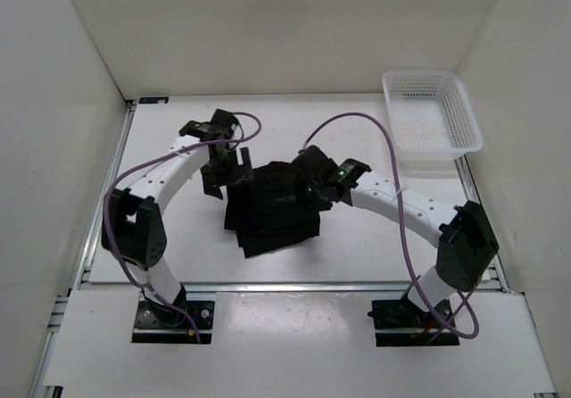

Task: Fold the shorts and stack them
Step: Fold the shorts

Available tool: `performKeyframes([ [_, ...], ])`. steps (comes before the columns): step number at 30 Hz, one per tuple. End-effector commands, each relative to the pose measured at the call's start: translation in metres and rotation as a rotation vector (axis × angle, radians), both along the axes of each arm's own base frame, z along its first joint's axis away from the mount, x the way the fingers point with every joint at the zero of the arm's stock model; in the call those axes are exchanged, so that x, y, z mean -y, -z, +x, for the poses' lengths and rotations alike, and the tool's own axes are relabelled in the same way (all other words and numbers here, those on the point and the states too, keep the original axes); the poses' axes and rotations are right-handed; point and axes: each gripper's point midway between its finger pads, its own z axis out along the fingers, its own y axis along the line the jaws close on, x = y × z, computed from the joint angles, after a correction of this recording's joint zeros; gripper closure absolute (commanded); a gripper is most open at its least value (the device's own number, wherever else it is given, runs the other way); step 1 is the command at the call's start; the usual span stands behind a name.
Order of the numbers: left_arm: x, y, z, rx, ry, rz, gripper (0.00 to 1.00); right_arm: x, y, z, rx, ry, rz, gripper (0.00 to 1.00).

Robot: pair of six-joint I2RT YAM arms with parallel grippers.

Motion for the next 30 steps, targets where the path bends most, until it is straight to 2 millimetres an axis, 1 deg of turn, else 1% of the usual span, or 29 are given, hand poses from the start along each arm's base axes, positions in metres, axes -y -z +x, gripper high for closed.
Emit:
performKeyframes([
  [1,0.023,0.014,0.01,-0.002,0.053,0.039,0.01,0.003,-0.008,-0.002,-0.009,0.009,0.066,0.48],
  [2,0.024,0.022,0.01,-0.026,0.045,0.047,0.01,0.005,-0.008,-0.004,-0.009,0.009,0.066,0.43],
  [3,0.031,0.035,0.013,-0.042,0.057,0.04,0.01,0.013,-0.002,-0.005,-0.02,0.021,0.054,0.36],
  [4,0.037,0.04,0.014,-0.056,0.063,0.019,0.07,0.019,-0.005,-0.004,-0.007,0.035,0.056,0.33],
  [5,0.039,0.05,0.015,-0.079,0.066,0.017,0.1,0.022,-0.003,-0.008,-0.018,0.043,0.051,0.31],
  [6,0.042,0.054,0.016,-0.086,0.068,0.007,0.13,0.029,0.001,-0.009,-0.025,0.054,0.043,0.31],
  [7,0.045,0.058,0.017,-0.095,0.071,-0.004,0.2,0.035,-0.001,-0.01,-0.026,0.066,0.042,0.28],
  [8,0.047,0.063,0.015,-0.112,0.074,-0.011,0.25,0.037,0.0,-0.012,-0.029,0.074,0.046,0.28],
  [9,0.048,0.065,0.014,-0.125,0.076,-0.017,0.31,0.042,0.0,-0.01,-0.028,0.087,0.046,0.28],
  [10,0.051,0.063,0.02,-0.113,0.076,-0.023,0.43,0.048,-0.002,-0.011,-0.027,0.099,0.047,0.28],
  [11,0.051,0.06,0.019,-0.12,0.076,-0.02,0.57,0.05,-0.001,-0.013,-0.028,0.099,0.046,0.28],
  [12,0.048,0.053,0.021,-0.1,0.072,-0.005,0.89,0.052,-0.004,-0.01,-0.022,0.109,0.053,0.28],
  [13,0.046,0.046,0.022,-0.088,0.069,0.004,0.89,0.054,-0.008,-0.009,-0.006,0.114,0.058,0.28],
  [14,0.045,0.032,0.025,-0.07,0.067,0.008,0.89,0.055,-0.007,-0.011,-0.014,0.114,0.05,0.28],
  [16,0.048,0.003,0.027,0.002,0.074,-0.012,0.89,0.061,-0.011,-0.007,0.006,0.136,0.041,0.28],
  [17,0.047,-0.003,0.025,0.009,0.074,-0.015,0.89,0.063,-0.014,-0.005,0.016,0.134,0.03,0.28],
  [18,0.046,-0.016,0.025,0.037,0.074,-0.027,0.89,0.062,-0.017,-0.004,0.022,0.134,0.037,0.28],
  [19,0.042,-0.019,0.024,0.036,0.065,-0.026,0.89,0.063,-0.017,-0.003,0.028,0.139,0.032,0.28],
  [20,0.04,-0.014,0.02,0.019,0.065,-0.019,0.84,0.063,-0.017,-0.003,0.028,0.139,0.032,0.28],
  [21,0.035,-0.014,0.019,0.019,0.053,-0.019,0.79,0.061,-0.017,-0.001,0.03,0.131,0.027,0.28],
  [22,0.032,-0.012,0.016,0.016,0.05,-0.007,0.7,0.061,-0.017,-0.001,0.03,0.131,0.027,0.28],
  [23,0.019,-0.001,0.012,-0.021,0.021,0.009,0.62,0.061,-0.014,-0.001,0.022,0.131,0.019,0.28],
  [24,0.013,0.003,0.009,-0.036,0.008,0.015,0.55,0.061,-0.014,-0.001,0.022,0.131,0.019,0.28],
  [25,0.007,0.006,0.005,-0.048,-0.002,0.019,0.42,0.061,-0.01,0.0,0.014,0.131,0.01,0.28],
  [26,-0.002,0.011,0.005,-0.061,-0.025,0.036,0.39,0.061,-0.01,0.0,0.014,0.131,0.01,0.28],
  [27,-0.004,0.016,-0.001,-0.073,-0.034,0.039,0.23,0.062,-0.003,-0.002,0.0,0.131,-0.005,0.28],
  [28,-0.008,0.017,-0.003,-0.076,-0.045,0.04,0.08,0.062,-0.003,-0.002,0.0,0.131,-0.005,0.28],
  [29,-0.008,0.012,-0.003,-0.062,-0.045,0.034,0.07,0.062,-0.003,-0.002,0.0,0.131,-0.005,0.26],
  [30,-0.011,0.01,-0.004,-0.057,-0.048,0.047,0.07,0.064,0.003,-0.003,-0.011,0.123,-0.023,0.26],
])
